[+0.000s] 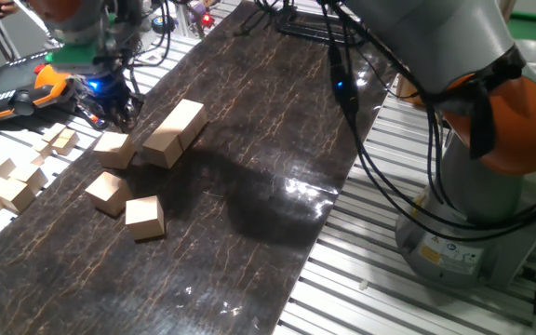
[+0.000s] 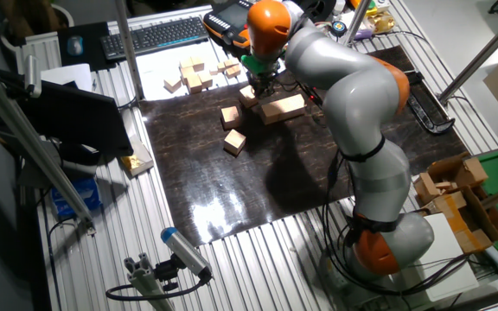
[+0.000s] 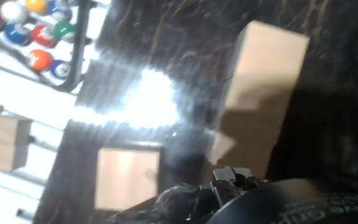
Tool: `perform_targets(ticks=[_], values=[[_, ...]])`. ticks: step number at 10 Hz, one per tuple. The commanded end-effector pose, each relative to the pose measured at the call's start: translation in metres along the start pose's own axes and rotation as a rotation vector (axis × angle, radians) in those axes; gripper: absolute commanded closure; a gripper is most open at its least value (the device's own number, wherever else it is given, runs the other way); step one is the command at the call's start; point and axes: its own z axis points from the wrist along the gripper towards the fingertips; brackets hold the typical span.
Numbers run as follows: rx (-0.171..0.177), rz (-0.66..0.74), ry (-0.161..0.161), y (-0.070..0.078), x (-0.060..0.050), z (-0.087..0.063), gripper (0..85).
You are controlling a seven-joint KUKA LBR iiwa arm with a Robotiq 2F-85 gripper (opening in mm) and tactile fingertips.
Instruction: Stack the blocks into a pyramid shape
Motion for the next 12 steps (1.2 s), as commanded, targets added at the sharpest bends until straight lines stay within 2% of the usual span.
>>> perform_targets(ticks=[1,3,6,10,12], values=[[-0.009,-0.003,0.000,0.0015,0.0006,0.0006,84.3],[-0.017,-0.006,-0.004,0.0029,0.0001,0.0019,84.3],[-0.008,0.010,0.018,0.0070,0.0012,0.0069,84.3],[-0.012,0.007,0.018,0.0098,0.0013,0.0089,84.3],[-0.010,0.001,0.017,0.0064,-0.0014,0.0078,84.3]])
